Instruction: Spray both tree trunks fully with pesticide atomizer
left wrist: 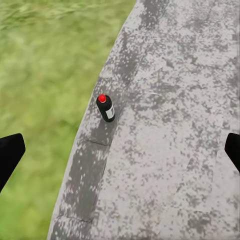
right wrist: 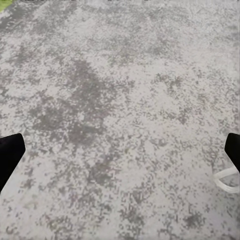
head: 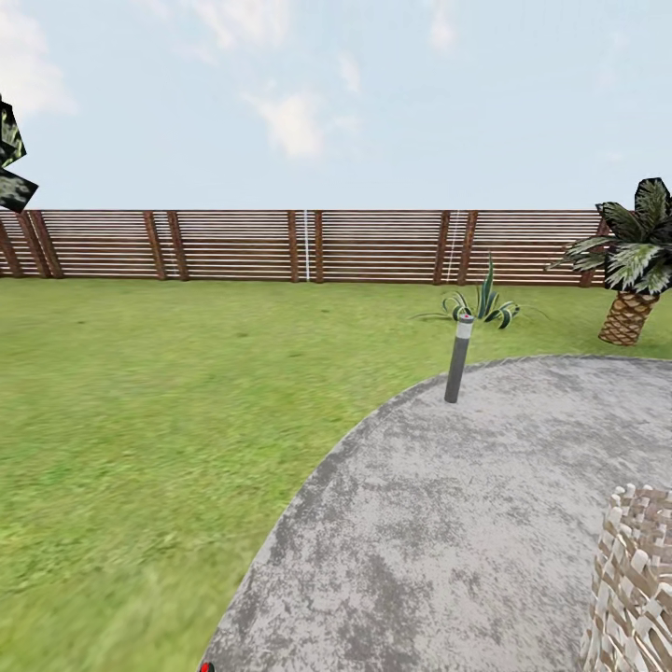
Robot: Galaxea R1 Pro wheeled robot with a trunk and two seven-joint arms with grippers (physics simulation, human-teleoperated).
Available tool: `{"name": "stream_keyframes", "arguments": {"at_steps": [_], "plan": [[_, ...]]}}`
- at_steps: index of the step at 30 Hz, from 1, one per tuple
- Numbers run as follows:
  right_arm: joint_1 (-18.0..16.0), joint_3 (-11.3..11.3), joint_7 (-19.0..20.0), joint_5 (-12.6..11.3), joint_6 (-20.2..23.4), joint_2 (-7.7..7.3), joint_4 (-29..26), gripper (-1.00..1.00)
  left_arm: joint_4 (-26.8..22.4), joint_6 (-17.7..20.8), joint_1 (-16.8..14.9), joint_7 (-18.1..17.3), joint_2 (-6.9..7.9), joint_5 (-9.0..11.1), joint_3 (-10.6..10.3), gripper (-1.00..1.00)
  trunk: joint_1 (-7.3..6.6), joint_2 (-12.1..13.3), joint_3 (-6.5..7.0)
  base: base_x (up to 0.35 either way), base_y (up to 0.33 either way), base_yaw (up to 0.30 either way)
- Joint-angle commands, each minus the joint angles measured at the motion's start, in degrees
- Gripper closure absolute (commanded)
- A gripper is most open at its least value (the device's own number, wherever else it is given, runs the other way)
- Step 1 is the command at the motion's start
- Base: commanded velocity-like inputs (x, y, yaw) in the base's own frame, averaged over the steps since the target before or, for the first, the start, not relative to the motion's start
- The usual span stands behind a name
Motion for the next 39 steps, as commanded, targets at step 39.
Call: {"name": "stream_keyframes", "arguments": {"at_steps": [39], "plan": [[-10.09, -0.18, -0.14, -0.06, 17.46, 0.1, -26.8, -1.0, -3.86, -0.62, -9.35, -0.07, -0.13, -0.53, -0.89, -1.0, 0.0, 0.0, 0.0, 0.0, 0.012, 0.0]]}}
